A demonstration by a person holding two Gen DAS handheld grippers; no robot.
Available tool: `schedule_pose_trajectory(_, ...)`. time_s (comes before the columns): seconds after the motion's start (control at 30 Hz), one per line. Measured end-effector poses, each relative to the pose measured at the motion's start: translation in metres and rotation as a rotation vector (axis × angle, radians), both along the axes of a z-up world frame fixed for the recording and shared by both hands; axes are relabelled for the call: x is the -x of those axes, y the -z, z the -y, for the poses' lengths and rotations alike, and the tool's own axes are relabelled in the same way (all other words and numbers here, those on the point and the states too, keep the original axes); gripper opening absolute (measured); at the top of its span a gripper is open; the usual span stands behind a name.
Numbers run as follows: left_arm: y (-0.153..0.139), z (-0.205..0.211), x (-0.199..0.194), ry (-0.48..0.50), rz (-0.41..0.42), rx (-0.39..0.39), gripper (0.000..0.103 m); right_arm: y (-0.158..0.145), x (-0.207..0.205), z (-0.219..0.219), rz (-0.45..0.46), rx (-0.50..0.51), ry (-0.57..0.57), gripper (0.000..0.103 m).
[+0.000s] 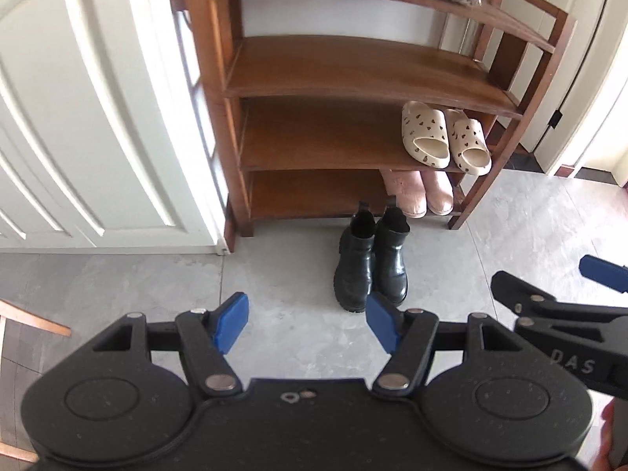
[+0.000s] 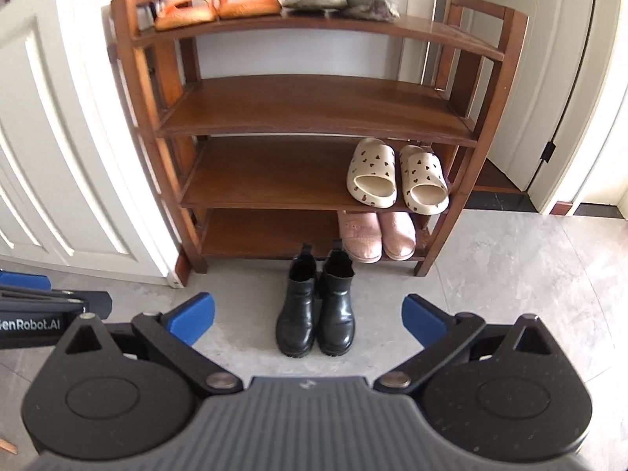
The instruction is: Organize scattered shoes
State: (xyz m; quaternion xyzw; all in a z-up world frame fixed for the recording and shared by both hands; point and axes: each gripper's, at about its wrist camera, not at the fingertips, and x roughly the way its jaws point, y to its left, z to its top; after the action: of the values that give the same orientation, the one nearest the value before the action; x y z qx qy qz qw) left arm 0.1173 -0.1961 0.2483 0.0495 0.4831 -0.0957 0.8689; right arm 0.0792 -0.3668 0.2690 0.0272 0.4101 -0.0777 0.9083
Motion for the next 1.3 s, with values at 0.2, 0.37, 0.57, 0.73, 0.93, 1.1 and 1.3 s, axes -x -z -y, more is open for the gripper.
schedule_pose_trajectory(0.2,0.054,-0.025,0.048,0.025,-0.054,-0.055,0.066,0.024,0.047,-0.033,-0.03,0.019,-0.02,0.103)
schedule_pose_trajectory(0.37,0.139,-0.044,0.072,-0.007,-0.048,-0.09,0.066,0.11,0.086,-0.065,-0.058,0.051,-0.01,0.103)
schedule_pose_trajectory(0.57,0.248,-0.065,0.081,-0.075,0.043,-0.103,0.066,0.22,0.114,-0.085,-0.002,0.078,-0.044,0.103)
schedule_pose_trajectory(0.73,0.292,-0.069,0.089,-0.111,0.132,-0.103,0.066,0.281,0.121,-0.084,0.059,0.09,-0.055,0.103)
schedule_pose_trajectory(0.93,0.297,-0.071,0.107,-0.083,0.153,-0.086,0.066,0.308,0.134,-0.072,0.099,0.112,-0.044,0.103)
schedule_pose_trajectory(1.1,0.293,-0.07,0.119,-0.075,0.171,-0.065,0.066,0.307,0.145,-0.062,0.098,0.111,0.007,0.103)
schedule_pose_trajectory(1.3,0.291,-0.069,0.123,-0.09,0.173,-0.068,0.067,0.308,0.147,-0.067,0.118,0.17,-0.009,0.103)
